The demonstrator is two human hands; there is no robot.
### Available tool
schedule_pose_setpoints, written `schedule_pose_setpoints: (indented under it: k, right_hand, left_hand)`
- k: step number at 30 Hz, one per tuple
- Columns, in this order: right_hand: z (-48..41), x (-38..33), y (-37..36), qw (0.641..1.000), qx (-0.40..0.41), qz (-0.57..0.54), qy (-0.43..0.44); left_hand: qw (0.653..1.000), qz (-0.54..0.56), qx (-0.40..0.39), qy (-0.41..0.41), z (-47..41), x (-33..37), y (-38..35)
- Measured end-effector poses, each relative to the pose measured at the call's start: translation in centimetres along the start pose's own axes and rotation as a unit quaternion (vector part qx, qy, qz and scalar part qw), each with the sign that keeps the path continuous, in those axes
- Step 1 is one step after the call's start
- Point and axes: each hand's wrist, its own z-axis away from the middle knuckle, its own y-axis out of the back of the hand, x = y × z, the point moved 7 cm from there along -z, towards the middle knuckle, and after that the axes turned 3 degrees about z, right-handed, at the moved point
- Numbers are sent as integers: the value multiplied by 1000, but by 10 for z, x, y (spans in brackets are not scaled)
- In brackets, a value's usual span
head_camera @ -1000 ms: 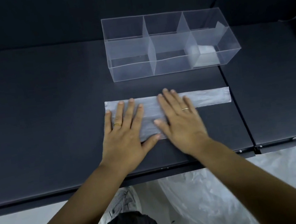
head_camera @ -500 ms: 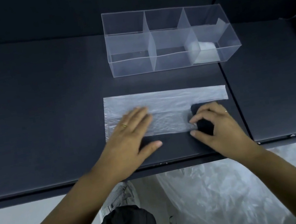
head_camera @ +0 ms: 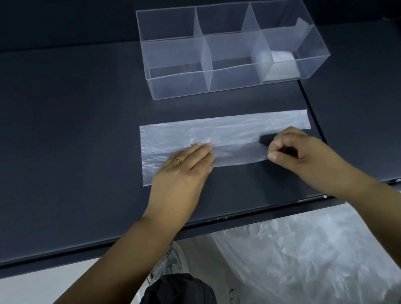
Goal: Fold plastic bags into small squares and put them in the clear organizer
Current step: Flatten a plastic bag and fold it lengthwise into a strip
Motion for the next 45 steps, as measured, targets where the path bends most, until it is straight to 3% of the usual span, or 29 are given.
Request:
schedule_pose_setpoints:
  k: [3, 6, 8, 10, 13, 17, 19, 23, 25, 27, 29, 30, 33, 36, 38, 39, 42, 45]
  right_hand:
    - [8, -25, 9, 990, 74, 97, 65]
    - [9, -56, -28, 960, 0, 227, 167]
    - [4, -57, -46, 948, -7, 260, 186]
    - [-5, -52, -38, 967, 41, 188, 167]
    - [-18, -24, -14, 996, 62, 38, 59]
    - [-28, 3, -3, 993, 71, -81, -36]
    - [-33, 8, -2, 988, 98, -108, -59]
    - [-40, 13, -4, 981, 126, -107, -99]
    - [-42, 12, -4, 982, 126, -91, -104]
    - [-42, 11, -3, 982, 129, -86, -105]
    - [-41, 11, -3, 982, 134, -80, -110]
    - [-41, 11, -3, 981, 135, -75, -115]
    - [-39, 9, -3, 980, 133, -67, -132]
    - [-35, -3, 1, 973, 181, 32, -142]
    - [-27, -37, -3, 958, 252, 133, -40]
    - [-24, -58, -17, 957, 245, 150, 37]
    - [-19, -92, -86, 963, 64, 193, 178]
    - [-21, -66, -109, 950, -24, 273, 150]
  left_hand:
    - [1000, 8, 6, -14, -2, 3, 5]
    - [1000, 24, -12, -5, -3, 10, 11]
    - [998, 48, -43, 26, -3, 11, 15]
    - [992, 73, -67, 79, -2, 1, 20]
    - [971, 112, -52, 203, 5, -40, 35]
    - [892, 277, -37, 356, 21, -93, 45]
    - [858, 321, -31, 400, 26, -108, 43]
    - [850, 293, 1, 438, 28, -122, 46]
    - [890, 170, 68, 418, 29, -116, 60]
    - [940, 35, 146, 305, 21, -82, 73]
    - [975, 22, 134, 177, 11, -41, 61]
    - [986, 27, 86, 141, 7, -27, 46]
    - [981, -17, -106, 160, 8, -19, 2]
    - [967, -99, -168, 166, 20, -26, -15]
    - [965, -112, -168, 168, 24, -26, -17]
    - [964, -111, -168, 172, 24, -26, -18]
    - [964, -113, -174, 167, 24, -27, -21]
    - [967, -109, -165, 161, 24, -27, -19]
